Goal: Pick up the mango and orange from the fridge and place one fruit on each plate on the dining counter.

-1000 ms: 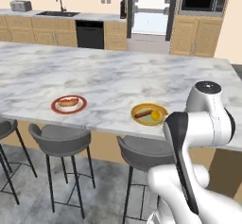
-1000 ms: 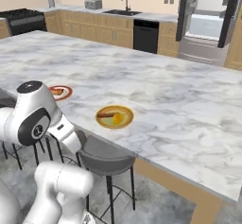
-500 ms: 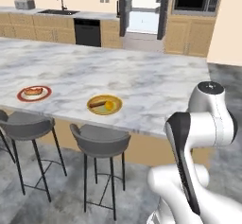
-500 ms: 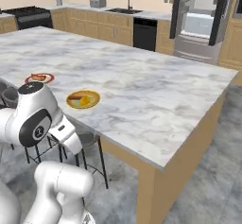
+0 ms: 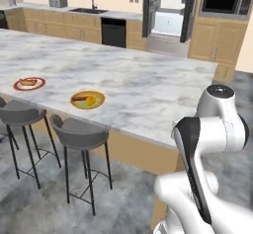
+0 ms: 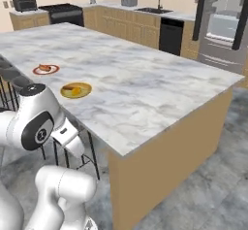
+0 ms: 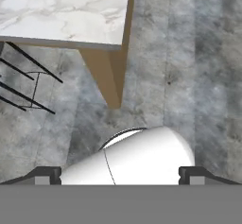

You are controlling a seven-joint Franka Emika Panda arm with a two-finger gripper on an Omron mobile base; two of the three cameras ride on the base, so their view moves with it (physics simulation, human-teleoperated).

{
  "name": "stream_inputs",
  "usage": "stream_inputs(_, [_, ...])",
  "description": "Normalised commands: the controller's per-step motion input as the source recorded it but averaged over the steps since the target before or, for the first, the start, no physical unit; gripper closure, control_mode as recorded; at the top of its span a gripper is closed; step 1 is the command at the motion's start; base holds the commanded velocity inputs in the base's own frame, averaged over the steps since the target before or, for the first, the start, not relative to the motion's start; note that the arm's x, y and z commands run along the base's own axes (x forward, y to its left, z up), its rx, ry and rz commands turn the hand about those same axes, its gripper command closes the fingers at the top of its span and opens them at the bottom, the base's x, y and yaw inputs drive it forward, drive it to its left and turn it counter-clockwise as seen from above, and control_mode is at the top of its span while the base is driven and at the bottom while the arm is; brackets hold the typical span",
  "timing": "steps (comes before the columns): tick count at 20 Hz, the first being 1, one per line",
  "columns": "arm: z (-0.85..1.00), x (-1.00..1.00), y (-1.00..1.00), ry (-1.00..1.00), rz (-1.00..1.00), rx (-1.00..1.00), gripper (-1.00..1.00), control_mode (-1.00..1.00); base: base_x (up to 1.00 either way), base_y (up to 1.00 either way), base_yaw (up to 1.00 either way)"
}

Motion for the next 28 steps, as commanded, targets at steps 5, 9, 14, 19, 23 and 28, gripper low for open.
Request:
stream_inputs(5, [0.00, 0.00, 0.00, 0.00, 0.00, 0.00, -1.00, 1.00, -0.14, -1.00, -0.08])
stream_inputs(9, [0.00, 0.00, 0.00, 0.00, 0.00, 0.00, -1.00, 1.00, 0.01, -1.00, -0.26])
stream_inputs(14, [0.00, 0.00, 0.00, 0.00, 0.00, 0.00, -1.00, 1.00, 0.60, -1.00, -0.15])
stream_inputs(19, [0.00, 0.00, 0.00, 0.00, 0.00, 0.00, -1.00, 1.00, 1.00, -1.00, 0.07])
stream_inputs(23, [0.00, 0.00, 0.00, 0.00, 0.00, 0.00, -1.00, 1.00, 1.00, -1.00, 0.11])
stream_inputs(28, [0.00, 0.00, 0.00, 0.00, 0.00, 0.00, -1.00, 1.00, 0.95, -1.00, 0.01])
